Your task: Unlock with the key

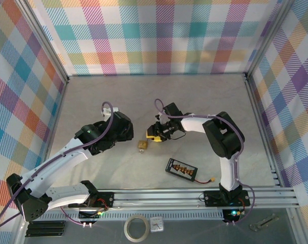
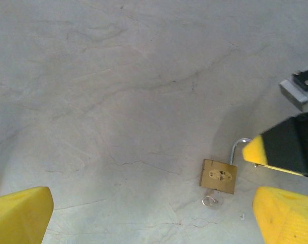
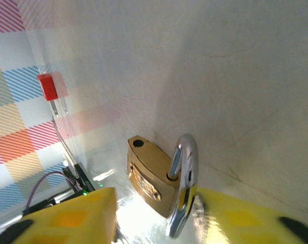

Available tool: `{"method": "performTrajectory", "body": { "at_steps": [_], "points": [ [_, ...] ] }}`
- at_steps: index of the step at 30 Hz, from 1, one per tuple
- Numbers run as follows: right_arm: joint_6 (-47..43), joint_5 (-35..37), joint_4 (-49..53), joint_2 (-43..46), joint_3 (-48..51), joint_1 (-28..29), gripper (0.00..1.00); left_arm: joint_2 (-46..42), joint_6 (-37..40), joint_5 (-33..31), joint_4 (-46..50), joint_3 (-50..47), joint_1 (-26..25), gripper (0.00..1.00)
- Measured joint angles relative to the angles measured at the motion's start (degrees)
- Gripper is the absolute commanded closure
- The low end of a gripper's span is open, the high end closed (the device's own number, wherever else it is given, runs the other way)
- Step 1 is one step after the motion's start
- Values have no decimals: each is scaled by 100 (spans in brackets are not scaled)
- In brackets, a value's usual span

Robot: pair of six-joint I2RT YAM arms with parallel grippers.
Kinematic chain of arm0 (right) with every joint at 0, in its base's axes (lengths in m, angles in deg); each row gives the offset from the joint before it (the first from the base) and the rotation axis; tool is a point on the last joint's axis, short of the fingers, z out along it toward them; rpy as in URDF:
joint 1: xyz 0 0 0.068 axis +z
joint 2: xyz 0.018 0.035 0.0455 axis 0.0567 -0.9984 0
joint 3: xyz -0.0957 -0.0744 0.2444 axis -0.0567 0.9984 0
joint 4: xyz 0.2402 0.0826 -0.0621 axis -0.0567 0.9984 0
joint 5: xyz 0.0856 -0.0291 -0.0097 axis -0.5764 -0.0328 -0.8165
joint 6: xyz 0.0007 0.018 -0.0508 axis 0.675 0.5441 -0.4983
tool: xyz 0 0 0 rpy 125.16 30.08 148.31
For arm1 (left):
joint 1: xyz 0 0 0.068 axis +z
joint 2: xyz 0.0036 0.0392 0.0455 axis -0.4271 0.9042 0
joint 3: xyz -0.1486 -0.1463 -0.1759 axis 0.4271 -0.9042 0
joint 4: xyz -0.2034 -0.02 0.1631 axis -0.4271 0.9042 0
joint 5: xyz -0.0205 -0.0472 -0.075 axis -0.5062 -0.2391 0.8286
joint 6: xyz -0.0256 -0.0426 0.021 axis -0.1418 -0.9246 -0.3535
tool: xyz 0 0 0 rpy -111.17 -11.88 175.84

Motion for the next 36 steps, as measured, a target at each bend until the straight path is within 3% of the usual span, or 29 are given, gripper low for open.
{"method": "performTrajectory", "body": {
  "at_steps": [10,11,15,20,28,36],
  "points": [
    [-782,984,1414,789,15,-48,45,-411,-374,22,413,-260,529,0],
    [-820,1056,1484,907,44,-48,48,-468,-396,35,450,-280,568,0],
    [-1025,1298,1851,1309,-42,79,74,-595,-461,57,599,-334,756,0],
    [-1110,1569,2282,903,-1193,702,82,-662,-474,157,636,-560,1043,0],
    [-1062,2203,2463,-153,-1652,846,79,-1080,-470,304,726,-702,1158,0],
    [-1005,2632,2524,-516,-1746,791,65,-1193,-463,374,728,-702,1158,0]
  ]
}}
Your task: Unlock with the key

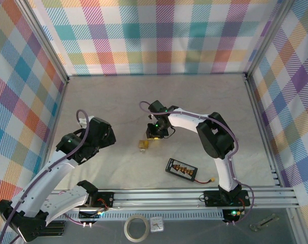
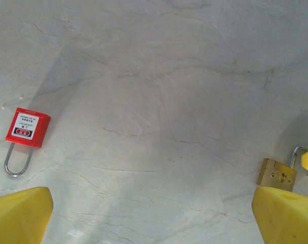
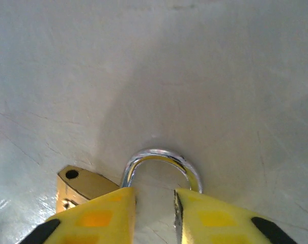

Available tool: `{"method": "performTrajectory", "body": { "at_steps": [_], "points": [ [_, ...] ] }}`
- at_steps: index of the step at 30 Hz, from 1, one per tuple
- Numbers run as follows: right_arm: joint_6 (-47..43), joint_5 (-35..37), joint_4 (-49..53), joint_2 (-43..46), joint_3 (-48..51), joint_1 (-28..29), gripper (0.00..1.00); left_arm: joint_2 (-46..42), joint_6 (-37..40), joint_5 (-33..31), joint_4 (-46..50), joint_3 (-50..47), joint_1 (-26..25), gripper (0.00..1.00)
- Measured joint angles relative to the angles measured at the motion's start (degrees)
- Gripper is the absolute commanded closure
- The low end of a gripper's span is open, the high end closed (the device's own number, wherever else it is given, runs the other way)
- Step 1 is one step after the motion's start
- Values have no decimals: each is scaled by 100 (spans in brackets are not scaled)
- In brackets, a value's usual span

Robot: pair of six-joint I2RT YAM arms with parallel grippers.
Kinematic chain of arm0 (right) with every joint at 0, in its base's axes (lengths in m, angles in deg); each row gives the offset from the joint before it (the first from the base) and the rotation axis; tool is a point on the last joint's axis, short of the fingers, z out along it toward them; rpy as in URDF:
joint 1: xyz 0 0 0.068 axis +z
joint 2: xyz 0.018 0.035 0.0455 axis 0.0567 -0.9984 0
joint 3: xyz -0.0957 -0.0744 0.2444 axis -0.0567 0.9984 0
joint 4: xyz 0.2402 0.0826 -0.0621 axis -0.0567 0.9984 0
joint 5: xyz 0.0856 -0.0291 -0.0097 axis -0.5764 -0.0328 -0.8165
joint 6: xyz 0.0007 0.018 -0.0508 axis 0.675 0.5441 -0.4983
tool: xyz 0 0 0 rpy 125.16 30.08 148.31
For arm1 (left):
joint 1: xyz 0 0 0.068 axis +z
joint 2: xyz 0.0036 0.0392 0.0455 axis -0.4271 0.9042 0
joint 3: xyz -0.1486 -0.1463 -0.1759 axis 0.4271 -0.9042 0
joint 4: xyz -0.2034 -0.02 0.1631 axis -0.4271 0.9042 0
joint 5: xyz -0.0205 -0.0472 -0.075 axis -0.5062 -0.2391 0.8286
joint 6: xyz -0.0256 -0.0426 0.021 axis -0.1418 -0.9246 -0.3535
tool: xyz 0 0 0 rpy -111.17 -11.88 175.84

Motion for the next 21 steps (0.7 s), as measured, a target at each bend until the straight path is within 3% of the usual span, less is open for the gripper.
{"method": "performTrajectory", "body": {
  "at_steps": [8,13,16,19,21],
  "points": [
    [42,166,59,76,-15,68,56,-142,15,7,48,-2,15,0],
    [-31,629,372,997,345,66,26,103,-11,-74,426,35,258,0],
    [-166,938,562,2046,704,-44,17,376,-7,-50,461,98,369,0],
    [-278,1110,782,3119,1106,-573,16,516,59,94,304,142,376,0],
    [-323,1233,925,3711,1410,-1333,16,514,184,289,26,142,378,0]
  ]
}}
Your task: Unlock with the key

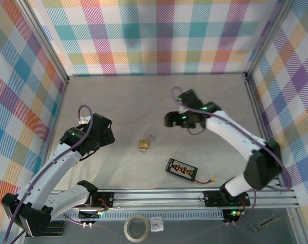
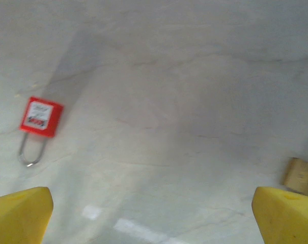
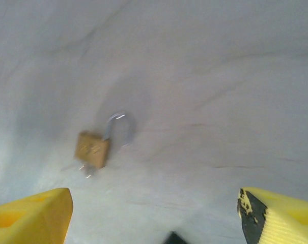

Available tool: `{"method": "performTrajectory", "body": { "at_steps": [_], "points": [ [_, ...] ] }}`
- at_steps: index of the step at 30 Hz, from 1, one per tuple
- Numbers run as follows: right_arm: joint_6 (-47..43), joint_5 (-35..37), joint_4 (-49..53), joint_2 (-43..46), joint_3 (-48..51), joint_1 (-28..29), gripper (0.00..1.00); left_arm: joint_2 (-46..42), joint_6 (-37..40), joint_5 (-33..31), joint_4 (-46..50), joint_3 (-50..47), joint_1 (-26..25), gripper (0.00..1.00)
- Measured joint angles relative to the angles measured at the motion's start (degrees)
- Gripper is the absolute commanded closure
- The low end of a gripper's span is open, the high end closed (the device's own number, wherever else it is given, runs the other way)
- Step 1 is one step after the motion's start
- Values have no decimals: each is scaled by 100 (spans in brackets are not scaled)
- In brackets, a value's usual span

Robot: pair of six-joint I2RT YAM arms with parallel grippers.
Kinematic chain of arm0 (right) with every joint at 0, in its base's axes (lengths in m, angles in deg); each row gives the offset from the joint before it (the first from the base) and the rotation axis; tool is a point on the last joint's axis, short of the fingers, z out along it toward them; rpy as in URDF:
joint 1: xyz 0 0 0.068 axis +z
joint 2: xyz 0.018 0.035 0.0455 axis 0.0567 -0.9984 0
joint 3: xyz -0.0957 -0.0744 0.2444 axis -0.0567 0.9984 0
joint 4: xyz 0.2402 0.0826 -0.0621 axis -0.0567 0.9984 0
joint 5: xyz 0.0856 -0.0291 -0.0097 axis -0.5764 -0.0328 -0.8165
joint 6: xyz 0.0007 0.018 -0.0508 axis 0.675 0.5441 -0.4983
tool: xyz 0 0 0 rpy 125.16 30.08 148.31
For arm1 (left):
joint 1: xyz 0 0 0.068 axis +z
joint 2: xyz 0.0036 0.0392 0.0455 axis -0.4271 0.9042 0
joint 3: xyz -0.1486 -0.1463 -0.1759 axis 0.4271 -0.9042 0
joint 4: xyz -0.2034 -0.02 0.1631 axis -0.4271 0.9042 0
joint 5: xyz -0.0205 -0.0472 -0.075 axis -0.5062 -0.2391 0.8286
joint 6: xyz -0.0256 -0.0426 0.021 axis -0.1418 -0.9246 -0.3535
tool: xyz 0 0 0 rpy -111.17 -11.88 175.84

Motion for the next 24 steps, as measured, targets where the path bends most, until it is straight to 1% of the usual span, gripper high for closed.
{"method": "performTrajectory", "body": {
  "at_steps": [2,4,7,11,13,15,17,18,21,24],
  "points": [
    [-44,116,157,352,310,-850,16,-11,144,254,-402,-28,0,0],
    [-79,284,341,533,651,-1893,16,17,313,570,-909,-118,-15,0],
    [-94,382,544,629,1078,-3036,17,271,501,946,-1499,-186,-127,0],
    [-164,348,754,721,1362,-4153,20,872,745,1388,-2164,-192,-363,0],
    [-216,352,778,732,1440,-4448,21,1123,841,1593,-2402,-195,-433,0],
    [-245,352,772,723,1556,-4544,23,1287,903,1764,-2610,-203,-461,0],
    [-267,330,723,660,1707,-4634,29,1386,938,1950,-2833,-247,-470,0],
    [-262,284,702,595,1759,-4666,30,1410,953,2011,-2922,-273,-470,0],
    [-221,155,520,177,1836,-4872,35,1510,997,2225,-3117,-308,-470,0],
    [-177,72,229,-223,1845,-5021,44,1600,997,2420,-3351,-361,-470,0]
  ]
}}
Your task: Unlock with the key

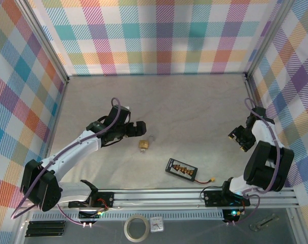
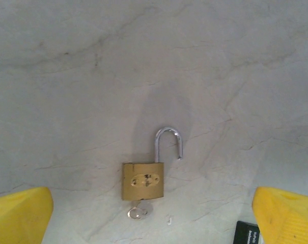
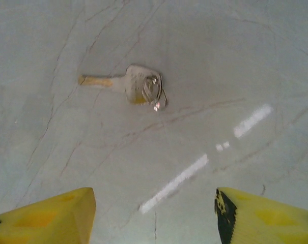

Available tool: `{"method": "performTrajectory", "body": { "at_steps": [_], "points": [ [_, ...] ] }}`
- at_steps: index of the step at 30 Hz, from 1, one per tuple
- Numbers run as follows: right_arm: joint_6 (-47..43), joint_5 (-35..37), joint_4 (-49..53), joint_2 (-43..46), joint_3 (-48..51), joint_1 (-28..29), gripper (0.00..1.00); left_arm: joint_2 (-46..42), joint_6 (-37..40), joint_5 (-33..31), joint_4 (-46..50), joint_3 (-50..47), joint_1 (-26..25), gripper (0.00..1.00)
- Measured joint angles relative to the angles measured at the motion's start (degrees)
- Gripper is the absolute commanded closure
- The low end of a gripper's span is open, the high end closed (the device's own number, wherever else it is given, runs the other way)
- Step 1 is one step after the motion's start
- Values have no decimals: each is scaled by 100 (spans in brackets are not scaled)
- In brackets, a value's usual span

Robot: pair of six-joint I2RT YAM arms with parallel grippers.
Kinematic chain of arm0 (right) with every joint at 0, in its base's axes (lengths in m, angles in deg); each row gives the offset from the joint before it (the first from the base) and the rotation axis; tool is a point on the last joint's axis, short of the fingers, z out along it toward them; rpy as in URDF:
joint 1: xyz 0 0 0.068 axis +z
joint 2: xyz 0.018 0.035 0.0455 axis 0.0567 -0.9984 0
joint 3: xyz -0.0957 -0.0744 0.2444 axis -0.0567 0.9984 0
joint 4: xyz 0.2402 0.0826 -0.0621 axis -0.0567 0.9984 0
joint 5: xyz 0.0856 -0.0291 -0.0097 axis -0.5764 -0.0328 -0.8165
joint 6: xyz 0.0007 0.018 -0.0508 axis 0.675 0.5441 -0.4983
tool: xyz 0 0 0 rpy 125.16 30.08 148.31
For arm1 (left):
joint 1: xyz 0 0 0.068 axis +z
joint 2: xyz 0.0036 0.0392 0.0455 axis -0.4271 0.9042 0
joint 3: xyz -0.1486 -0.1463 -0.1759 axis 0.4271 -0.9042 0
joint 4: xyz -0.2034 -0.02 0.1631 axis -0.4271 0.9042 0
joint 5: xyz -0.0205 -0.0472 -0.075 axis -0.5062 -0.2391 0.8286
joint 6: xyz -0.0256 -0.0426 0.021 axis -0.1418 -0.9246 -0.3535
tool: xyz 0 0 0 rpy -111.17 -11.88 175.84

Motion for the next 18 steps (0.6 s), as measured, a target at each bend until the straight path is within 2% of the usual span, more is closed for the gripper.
{"method": "performTrajectory", "body": {
  "at_steps": [8,18],
  "points": [
    [92,-28,-507,-942,-229,-111,59,42,-61,269,-308,-179,0,1],
    [70,76,-686,-1246,-415,-118,63,107,-129,278,-308,-199,-42,4]
  ]
}}
